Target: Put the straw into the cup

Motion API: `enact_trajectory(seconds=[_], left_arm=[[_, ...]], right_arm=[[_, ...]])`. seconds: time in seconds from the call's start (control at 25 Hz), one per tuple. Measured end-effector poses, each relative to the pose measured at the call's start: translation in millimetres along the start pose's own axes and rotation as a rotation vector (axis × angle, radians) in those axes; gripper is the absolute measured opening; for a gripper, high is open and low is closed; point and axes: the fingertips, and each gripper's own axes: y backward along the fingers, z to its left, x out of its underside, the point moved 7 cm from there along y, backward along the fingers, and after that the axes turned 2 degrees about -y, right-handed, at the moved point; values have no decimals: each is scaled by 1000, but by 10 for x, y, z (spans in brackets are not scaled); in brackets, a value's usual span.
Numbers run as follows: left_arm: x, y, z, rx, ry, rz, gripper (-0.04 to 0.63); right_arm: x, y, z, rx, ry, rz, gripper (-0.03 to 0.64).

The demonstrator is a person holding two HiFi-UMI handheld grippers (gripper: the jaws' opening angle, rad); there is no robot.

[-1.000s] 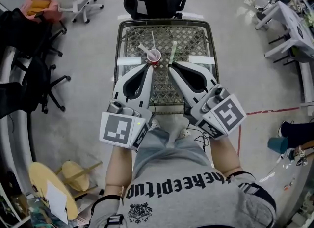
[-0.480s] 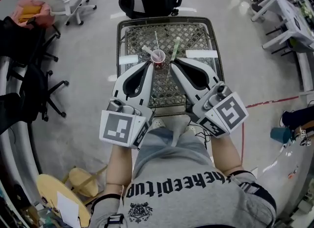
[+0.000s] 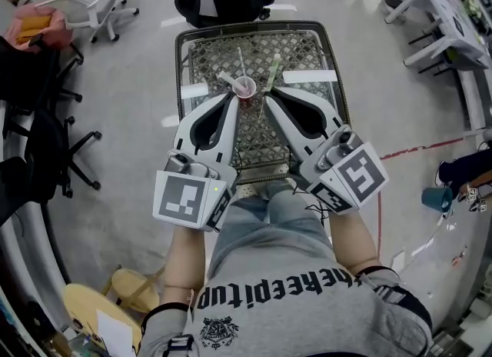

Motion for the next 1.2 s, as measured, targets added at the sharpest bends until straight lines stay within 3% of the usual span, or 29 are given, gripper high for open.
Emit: enact_trajectory(seconds=[0.52, 1.2], left_arm=[[116, -232, 152, -53, 8, 36, 28], [402, -631, 343, -232, 48, 54, 28]], right_arm=[[60, -267, -355, -41, -14, 26, 46], [402, -771, -1027, -198, -67, 112, 46]])
